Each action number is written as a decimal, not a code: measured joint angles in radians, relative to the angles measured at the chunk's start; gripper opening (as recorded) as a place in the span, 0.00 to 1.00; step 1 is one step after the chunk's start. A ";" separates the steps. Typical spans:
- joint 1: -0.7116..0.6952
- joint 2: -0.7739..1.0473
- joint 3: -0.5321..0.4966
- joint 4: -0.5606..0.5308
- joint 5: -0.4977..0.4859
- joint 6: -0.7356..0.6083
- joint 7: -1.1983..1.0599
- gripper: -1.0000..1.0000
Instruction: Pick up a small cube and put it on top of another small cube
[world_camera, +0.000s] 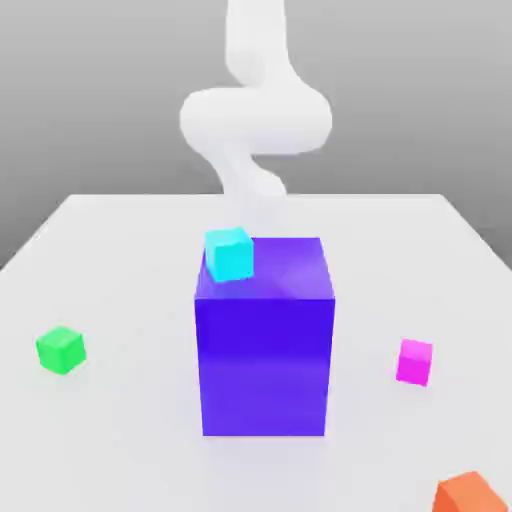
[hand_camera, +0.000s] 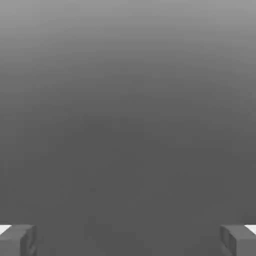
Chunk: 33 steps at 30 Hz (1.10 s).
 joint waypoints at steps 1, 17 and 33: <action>0.022 0.019 -0.002 -0.013 -0.006 0.014 -0.043 0.50; 0.341 0.295 -0.058 -0.210 -0.074 0.211 -0.694 0.50; 0.624 0.571 -0.091 -0.407 -0.066 0.410 -1.398 0.50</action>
